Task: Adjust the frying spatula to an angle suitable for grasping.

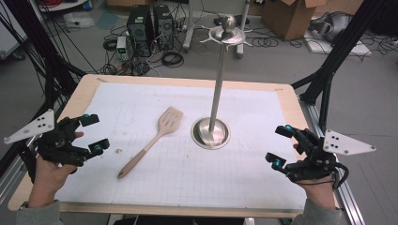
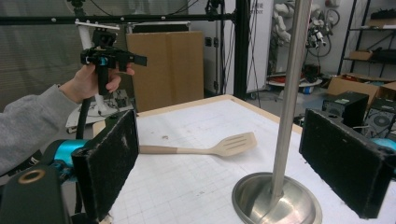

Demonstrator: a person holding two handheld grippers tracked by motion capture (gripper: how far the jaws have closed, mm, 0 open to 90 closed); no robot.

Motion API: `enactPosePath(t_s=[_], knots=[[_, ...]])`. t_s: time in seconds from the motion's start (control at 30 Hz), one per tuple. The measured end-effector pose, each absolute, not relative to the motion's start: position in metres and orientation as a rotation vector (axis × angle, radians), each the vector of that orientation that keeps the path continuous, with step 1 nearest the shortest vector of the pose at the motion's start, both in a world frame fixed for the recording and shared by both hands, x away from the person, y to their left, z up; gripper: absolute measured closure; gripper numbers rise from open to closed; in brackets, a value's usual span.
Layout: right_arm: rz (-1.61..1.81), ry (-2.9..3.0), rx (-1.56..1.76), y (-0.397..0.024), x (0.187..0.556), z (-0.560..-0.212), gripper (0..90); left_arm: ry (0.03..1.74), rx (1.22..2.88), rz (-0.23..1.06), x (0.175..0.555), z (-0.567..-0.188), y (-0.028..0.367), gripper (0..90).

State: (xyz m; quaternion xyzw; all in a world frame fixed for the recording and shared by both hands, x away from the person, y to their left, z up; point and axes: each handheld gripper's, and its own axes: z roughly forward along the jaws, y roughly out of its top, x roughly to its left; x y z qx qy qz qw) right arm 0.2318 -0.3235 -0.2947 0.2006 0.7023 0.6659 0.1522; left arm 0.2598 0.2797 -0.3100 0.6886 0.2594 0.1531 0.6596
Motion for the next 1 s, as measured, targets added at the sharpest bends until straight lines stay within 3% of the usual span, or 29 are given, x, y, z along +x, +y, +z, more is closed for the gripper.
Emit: enactPosePath(t_s=[0.73, 0.87, 1.0], knots=[[1.904, 1.990, 0.599, -0.331, 0.228, -0.295, 11.2, 0.663, 1.612, 0.297, 0.274, -0.327, 0.263, 1.8], [1.910, 1.998, 0.605, -0.330, 0.228, -0.295, 11.3, 0.635, 1.647, 0.297, 0.272, -0.329, 0.260, 5.1], [1.907, 2.002, 0.595, -0.330, 0.230, -0.296, 11.4, 0.604, 1.710, 0.293, 0.271, -0.333, 0.251, 19.7]])
